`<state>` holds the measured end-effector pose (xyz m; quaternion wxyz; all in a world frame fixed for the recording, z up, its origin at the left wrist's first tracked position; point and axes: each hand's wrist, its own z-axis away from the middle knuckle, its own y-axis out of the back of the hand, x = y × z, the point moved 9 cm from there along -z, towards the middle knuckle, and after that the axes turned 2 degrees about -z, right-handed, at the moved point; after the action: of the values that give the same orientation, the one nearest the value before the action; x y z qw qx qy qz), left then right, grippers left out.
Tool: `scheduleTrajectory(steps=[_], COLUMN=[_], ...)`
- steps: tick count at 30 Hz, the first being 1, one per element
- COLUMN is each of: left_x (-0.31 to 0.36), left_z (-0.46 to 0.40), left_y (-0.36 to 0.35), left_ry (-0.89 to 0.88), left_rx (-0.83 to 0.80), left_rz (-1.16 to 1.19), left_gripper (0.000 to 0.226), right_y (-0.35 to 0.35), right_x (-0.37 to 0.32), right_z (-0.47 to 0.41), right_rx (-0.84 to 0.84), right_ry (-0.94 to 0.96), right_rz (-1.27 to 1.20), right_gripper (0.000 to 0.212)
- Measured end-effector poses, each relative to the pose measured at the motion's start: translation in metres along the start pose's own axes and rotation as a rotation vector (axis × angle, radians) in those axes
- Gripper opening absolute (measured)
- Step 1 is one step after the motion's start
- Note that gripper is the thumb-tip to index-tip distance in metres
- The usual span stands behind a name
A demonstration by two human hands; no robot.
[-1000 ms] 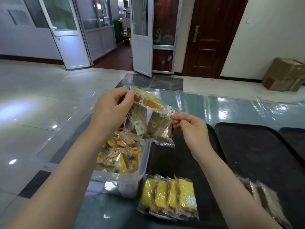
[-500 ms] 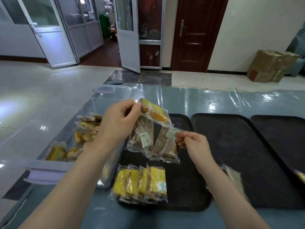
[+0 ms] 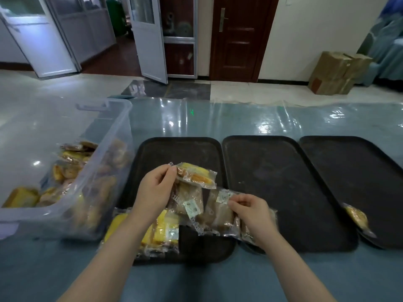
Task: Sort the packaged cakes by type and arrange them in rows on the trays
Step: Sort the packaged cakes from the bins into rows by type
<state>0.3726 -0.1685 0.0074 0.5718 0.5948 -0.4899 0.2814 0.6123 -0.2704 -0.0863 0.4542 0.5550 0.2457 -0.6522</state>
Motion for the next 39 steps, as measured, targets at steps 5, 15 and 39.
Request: scheduleTrajectory(steps=[5, 15, 39], left_x=[-0.015, -0.047, -0.011], left_z=[0.015, 0.017, 0.016], left_y=[-0.037, -0.072, -0.167], left_ry=[0.122, 0.242, 0.259], left_rx=[-0.006, -0.14, -0.11], left_rz=[0.11, 0.149, 0.161], left_gripper=[0.038, 0.038, 0.034], right_y=[0.02, 0.034, 0.141], right_x=[0.034, 0.06, 0.048], right_z=[-0.007, -0.017, -0.07], right_rx=[-0.025, 0.071, 0.128], right_ry=[-0.072, -0.119, 0.043], right_rz=[-0.004, -0.021, 0.565], right_gripper=[0.005, 0.018, 0.027])
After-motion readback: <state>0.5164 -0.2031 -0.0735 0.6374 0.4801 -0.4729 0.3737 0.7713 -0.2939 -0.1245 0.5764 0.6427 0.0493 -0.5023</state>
